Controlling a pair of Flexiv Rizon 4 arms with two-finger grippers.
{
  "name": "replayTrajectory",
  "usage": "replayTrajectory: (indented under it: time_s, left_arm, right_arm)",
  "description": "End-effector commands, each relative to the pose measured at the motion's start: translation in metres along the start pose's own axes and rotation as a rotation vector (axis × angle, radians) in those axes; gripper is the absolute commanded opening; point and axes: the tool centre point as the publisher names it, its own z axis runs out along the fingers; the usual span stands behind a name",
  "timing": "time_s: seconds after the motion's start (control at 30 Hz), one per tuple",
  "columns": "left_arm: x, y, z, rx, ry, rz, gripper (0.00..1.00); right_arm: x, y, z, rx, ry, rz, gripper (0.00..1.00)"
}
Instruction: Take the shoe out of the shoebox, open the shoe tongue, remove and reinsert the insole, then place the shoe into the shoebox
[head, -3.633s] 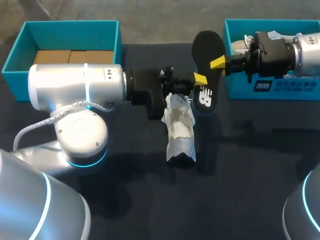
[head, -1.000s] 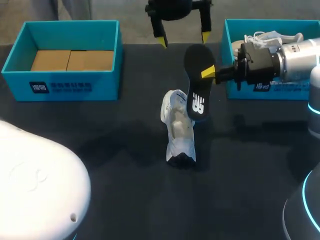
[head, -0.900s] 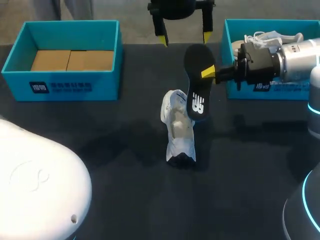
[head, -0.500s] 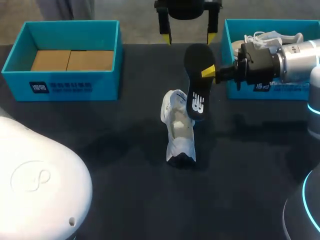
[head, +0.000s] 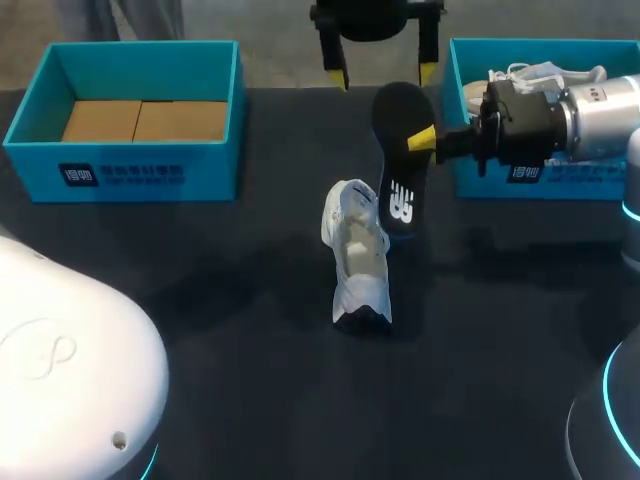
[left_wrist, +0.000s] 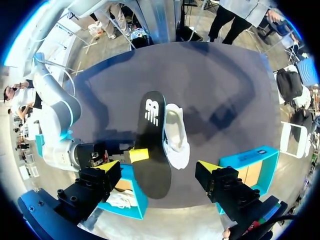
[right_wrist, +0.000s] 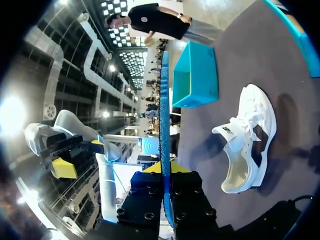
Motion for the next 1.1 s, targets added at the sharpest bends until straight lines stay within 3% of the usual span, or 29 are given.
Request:
replayTrajectory:
  time_s: [0.03, 0.4, 0.73, 1.1]
  left_arm:
    - [0.002, -0.002, 0.004, -0.013, -0.042, 0.000, 1.00]
    - [-0.002, -0.005, 0.010, -0.047, -0.210, -0.007, 1.00]
    - [0.008, -0.012, 0.017, -0.073, -0.383, -0.030, 1.00]
    - [0.019, -0.014, 0.022, -0.141, -0.668, -0.047, 1.00]
  right_arm:
    - [0.000, 0.000, 0.001, 0.002, -0.003, 0.001, 0.00]
    - [0.003, -0.002, 0.001, -0.009, 0.006, -0.007, 0.00]
    - [0.007, -0.003, -0.004, -0.016, -0.004, -0.010, 0.00]
    - [0.010, -0.004, -0.007, -0.025, -0.008, -0.010, 0.00]
